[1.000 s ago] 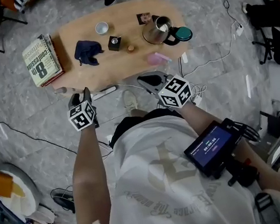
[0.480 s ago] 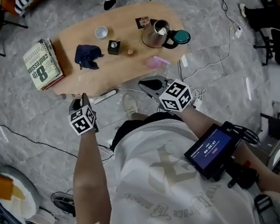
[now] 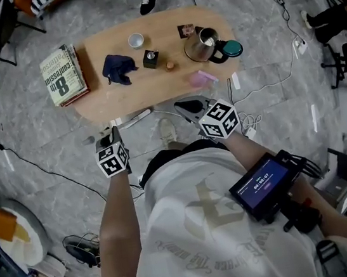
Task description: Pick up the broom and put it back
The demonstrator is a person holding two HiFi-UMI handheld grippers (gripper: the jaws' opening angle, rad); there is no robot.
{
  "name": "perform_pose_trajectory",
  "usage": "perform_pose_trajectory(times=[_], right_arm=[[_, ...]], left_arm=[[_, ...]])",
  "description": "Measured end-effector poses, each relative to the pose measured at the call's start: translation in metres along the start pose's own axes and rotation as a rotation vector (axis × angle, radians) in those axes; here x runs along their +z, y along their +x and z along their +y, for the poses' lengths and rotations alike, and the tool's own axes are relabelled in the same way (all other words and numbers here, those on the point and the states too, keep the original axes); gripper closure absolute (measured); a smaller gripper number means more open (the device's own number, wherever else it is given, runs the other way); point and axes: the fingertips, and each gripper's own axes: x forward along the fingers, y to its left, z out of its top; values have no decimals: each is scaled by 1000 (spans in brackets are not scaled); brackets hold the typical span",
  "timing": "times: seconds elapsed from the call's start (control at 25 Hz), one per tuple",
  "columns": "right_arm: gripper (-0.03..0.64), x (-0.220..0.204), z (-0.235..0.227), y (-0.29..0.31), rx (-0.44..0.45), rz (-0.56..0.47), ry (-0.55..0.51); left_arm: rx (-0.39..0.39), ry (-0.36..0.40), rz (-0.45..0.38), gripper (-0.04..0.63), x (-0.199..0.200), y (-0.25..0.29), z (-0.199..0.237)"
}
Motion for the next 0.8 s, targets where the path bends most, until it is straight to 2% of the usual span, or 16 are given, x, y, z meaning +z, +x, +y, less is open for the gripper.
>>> perform_pose_trajectory(times=[0.24,0.52,0.8], right_arm=[[600,2,-3,-1,12,22,-8],[600,-8,18,4,32,33,-22],[600,-10,47,9,62,33,-57]], left_arm=[[-1,2,-11,502,-5,-16,1],[-13,26,-31,502,-17,-40,1],[2,-16,-83,502,-29,-76,10]])
